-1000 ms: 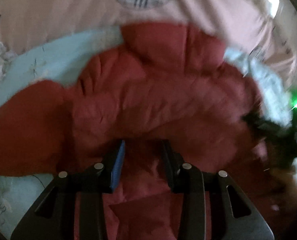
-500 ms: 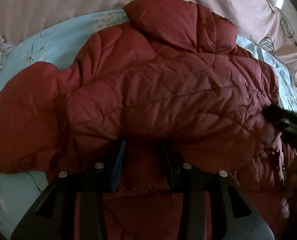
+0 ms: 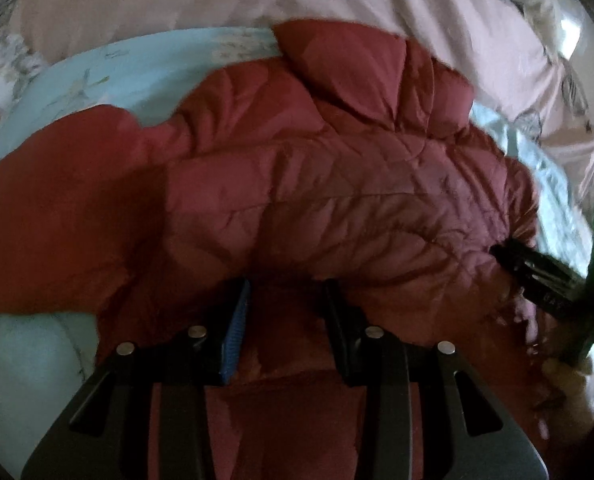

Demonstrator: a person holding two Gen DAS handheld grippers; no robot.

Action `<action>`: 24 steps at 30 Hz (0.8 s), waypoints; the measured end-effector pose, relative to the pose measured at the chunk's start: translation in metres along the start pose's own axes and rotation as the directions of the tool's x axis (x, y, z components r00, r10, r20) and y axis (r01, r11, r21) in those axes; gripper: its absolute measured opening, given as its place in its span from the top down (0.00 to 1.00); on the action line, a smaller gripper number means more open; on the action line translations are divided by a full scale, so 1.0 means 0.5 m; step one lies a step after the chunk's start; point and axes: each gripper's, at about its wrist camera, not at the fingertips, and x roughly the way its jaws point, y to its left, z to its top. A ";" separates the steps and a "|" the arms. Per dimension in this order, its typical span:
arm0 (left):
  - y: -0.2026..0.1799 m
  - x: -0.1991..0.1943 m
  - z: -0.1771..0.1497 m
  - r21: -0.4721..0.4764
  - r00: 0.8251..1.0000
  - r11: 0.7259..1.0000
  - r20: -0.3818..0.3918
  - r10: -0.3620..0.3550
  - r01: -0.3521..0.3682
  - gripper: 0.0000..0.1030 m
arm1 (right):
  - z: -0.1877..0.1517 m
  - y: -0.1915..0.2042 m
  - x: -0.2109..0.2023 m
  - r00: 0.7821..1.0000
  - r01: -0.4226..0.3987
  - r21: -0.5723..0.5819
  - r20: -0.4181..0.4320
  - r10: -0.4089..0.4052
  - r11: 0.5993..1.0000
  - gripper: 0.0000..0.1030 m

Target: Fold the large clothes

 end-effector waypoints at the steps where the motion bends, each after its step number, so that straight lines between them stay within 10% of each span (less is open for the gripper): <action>1: 0.010 -0.015 -0.004 -0.014 1.000 1.000 0.013 -0.001 0.001 0.66 | -0.001 -0.002 -0.016 1.000 -0.017 0.012 0.016 0.017 1.000 0.43; 10: 0.137 -0.083 -0.048 -0.181 0.999 0.984 0.040 0.002 0.006 0.63 | -0.035 0.016 -0.127 0.992 -0.128 0.032 0.029 0.127 0.991 0.43; 13: 0.192 -0.102 -0.068 -0.253 0.998 0.967 0.058 0.024 -0.008 0.38 | -0.059 0.023 -0.157 0.987 -0.159 0.023 0.027 0.158 0.987 0.41; 24: 0.433 -0.132 -0.123 -0.537 0.990 0.843 0.089 0.110 -0.045 0.35 | -0.113 0.033 -0.196 0.979 -0.204 0.022 0.005 0.204 0.979 0.37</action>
